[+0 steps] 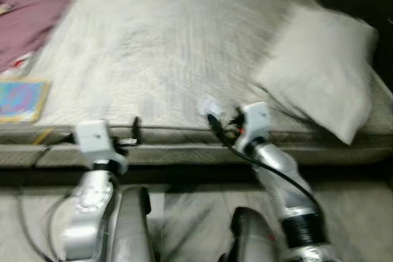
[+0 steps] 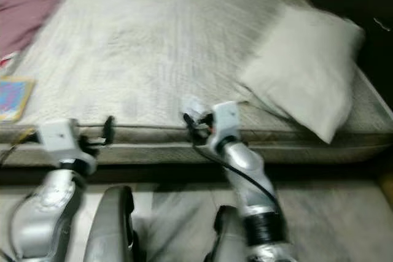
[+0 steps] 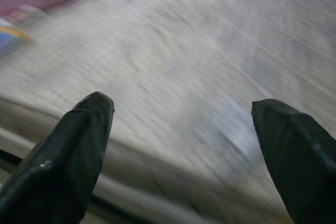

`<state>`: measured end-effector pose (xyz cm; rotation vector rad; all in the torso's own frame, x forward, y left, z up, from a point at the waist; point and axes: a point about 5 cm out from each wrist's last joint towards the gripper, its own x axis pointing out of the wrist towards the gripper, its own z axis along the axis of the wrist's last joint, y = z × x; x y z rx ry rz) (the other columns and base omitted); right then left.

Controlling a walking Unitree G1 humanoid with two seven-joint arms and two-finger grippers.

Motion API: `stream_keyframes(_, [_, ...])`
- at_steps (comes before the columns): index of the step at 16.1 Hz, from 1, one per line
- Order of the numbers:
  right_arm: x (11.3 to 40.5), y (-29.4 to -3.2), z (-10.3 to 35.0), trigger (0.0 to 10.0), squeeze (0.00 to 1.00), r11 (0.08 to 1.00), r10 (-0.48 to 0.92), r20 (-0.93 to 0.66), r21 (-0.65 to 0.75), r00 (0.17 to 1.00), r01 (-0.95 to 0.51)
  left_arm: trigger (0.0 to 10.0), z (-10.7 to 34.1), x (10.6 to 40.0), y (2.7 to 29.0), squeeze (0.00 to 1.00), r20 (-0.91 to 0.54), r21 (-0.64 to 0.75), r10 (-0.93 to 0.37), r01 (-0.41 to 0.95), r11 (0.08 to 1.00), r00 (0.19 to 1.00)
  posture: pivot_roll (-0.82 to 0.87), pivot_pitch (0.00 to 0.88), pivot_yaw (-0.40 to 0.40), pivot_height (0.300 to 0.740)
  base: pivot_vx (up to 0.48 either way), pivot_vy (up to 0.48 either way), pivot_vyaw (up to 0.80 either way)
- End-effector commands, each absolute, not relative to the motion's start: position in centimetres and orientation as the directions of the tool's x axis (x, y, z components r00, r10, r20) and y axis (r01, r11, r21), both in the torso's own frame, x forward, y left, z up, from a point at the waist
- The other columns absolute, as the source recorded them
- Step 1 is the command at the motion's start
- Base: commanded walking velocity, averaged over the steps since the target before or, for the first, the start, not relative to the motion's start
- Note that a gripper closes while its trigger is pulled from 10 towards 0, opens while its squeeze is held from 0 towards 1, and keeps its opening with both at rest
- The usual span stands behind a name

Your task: Clean up the room

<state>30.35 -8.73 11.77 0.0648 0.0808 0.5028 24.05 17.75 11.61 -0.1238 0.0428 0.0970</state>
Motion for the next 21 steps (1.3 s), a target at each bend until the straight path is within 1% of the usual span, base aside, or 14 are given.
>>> stream_keyframes(1, [30.2, -9.9, 11.6, 10.0, 0.00, 0.887, 0.460, -0.071, 0.071, 0.885, -0.455, 10.0, 12.0, 24.3, 16.8, 0.00, -0.039, -0.140, 0.069, -0.074, 0.987, 0.997, -0.06, 0.113, -0.069, 0.556, 0.469, 0.000, 0.00])
stream_keyframes(4, [30.4, -10.0, 11.5, 10.0, 0.00, 0.892, 0.450, -0.080, 0.074, 0.889, -0.445, 10.0, 12.2, 24.5, 16.7, 0.00, -0.020, -0.144, 0.064, -0.067, 0.987, 0.998, -0.06, 0.109, -0.068, 0.556, 0.466, 0.000, 0.00])
stream_keyframes(5, [30.4, -10.0, 11.4, 10.0, 0.00, 0.892, 0.451, -0.082, 0.074, 0.889, -0.446, 10.0, 12.2, 24.4, 16.7, 0.00, -0.021, -0.146, 0.080, -0.082, 0.986, 0.997, -0.06, 0.109, -0.068, 0.556, 0.296, 0.000, 0.00])
stream_keyframes(14, [30.4, -10.1, 11.3, 10.0, 0.00, 0.894, 0.447, -0.096, 0.072, 0.889, -0.442, 10.0, 11.7, 24.5, 16.6, 0.00, -0.070, -0.159, 0.088, -0.098, 0.982, 0.994, -0.06, 0.112, -0.073, 0.556, 0.000, 0.000, 0.00])
stream_keyframes(16, [30.2, -10.0, 11.1, 10.0, 0.00, 0.888, 0.460, -0.108, 0.067, 0.881, -0.456, 10.0, 11.0, 24.4, 16.6, 0.00, -0.126, -0.149, 0.095, -0.113, 0.982, 0.987, -0.06, 0.114, -0.072, 0.556, 0.000, 0.000, 0.00])
stream_keyframes(17, [30.0, -9.8, 11.1, 10.0, 0.00, 0.877, 0.481, -0.108, 0.067, 0.870, -0.476, 10.0, 10.6, 24.1, 16.8, 0.00, -0.154, -0.139, 0.106, -0.128, 0.982, 0.982, -0.06, 0.120, -0.072, 0.541, 0.000, 0.000, 0.00])
stream_keyframes(19, [29.8, -9.5, 10.4, 10.0, 0.00, 0.862, 0.505, -0.173, 0.050, 0.846, -0.505, 10.0, 10.5, 23.7, 17.3, 0.00, -0.163, -0.115, 0.141, -0.161, 0.980, 0.976, -0.05, 0.127, -0.075, 0.526, 0.000, 0.000, 0.00])
stream_keyframes(21, [29.4, -8.2, 9.3, 10.0, 0.00, 0.790, 0.596, -0.270, 0.032, 0.756, -0.612, 10.0, 10.7, 22.8, 18.4, 0.00, -0.164, -0.078, 0.214, -0.229, 0.970, 0.963, -0.03, 0.139, -0.077, 0.521, 0.000, 0.000, 0.00])
